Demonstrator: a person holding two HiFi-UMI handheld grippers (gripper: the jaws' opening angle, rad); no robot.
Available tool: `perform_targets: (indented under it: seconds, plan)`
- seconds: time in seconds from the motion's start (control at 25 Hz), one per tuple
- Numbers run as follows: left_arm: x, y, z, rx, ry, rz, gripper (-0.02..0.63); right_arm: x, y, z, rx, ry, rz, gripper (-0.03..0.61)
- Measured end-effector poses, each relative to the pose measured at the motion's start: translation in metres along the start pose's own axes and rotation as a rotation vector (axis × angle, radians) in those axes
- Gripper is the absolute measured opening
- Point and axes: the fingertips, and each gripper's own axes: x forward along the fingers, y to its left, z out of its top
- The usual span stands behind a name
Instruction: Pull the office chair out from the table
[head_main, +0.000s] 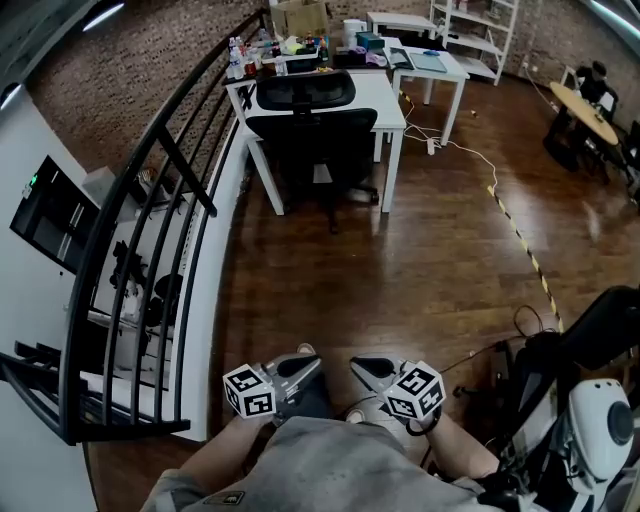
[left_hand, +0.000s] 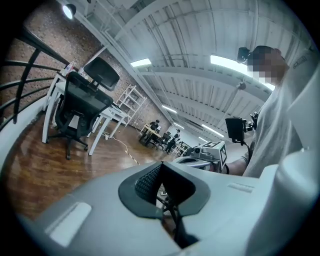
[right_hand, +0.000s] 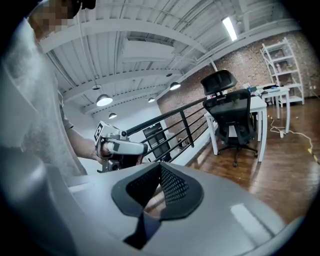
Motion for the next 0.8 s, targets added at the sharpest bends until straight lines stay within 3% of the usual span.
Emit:
perform_targets:
  seconds: [0.4, 0.8]
  plan:
    - [0.042, 0.12, 0.1, 0.035, -0.024, -0.05, 0.002, 0.072, -0.107, 0.078, 0.004, -0.019, -0.085, 0.006]
    - [0.043, 0.247, 0.215, 0.063, -0.011, -0.103, 0.002, 0.176, -0.185, 0.192, 0.004, -0.033, -0.142, 0.006]
